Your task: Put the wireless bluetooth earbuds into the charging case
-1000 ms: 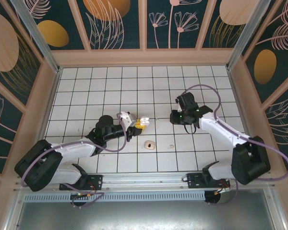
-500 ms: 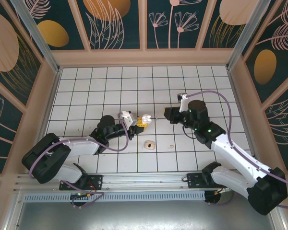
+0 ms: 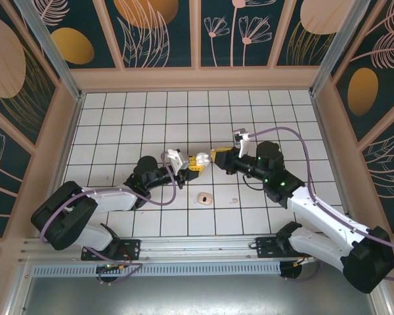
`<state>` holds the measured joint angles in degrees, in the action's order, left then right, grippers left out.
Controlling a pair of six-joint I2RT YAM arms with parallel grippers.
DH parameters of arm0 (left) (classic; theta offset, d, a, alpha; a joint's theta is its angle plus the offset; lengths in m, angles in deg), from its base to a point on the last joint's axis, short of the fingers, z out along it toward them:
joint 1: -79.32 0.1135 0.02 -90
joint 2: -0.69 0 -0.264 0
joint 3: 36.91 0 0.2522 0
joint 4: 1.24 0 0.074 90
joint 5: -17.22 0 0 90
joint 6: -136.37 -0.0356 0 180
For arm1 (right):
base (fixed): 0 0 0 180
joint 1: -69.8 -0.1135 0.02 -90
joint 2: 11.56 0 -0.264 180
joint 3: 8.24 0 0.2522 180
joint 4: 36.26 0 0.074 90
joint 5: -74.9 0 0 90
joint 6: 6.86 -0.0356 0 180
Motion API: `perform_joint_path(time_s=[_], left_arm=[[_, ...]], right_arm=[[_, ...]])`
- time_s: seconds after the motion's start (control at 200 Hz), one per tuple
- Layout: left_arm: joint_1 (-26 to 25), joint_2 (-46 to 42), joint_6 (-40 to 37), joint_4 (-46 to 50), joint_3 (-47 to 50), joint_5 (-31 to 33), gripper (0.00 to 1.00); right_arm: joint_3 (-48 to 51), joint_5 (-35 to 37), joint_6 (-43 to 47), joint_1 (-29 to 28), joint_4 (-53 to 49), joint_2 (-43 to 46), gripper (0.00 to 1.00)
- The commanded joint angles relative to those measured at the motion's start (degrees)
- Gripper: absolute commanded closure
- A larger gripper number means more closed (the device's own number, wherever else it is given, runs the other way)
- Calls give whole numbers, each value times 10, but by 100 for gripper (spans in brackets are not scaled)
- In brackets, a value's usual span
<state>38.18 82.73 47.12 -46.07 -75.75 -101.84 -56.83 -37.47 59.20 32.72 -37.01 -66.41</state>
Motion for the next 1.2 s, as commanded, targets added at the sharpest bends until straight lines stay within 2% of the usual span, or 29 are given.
perform_joint_path(time_s=[0.0, 1.196], left_arm=[[-3, 2, 10, -31, -14, -3, 89], [-6, -20, 12, -34, -17, 1, 88]], right_arm=[[12, -19, 6, -9, 45, -9, 79], [23, -20, 9, -26, 54, -37, 79]])
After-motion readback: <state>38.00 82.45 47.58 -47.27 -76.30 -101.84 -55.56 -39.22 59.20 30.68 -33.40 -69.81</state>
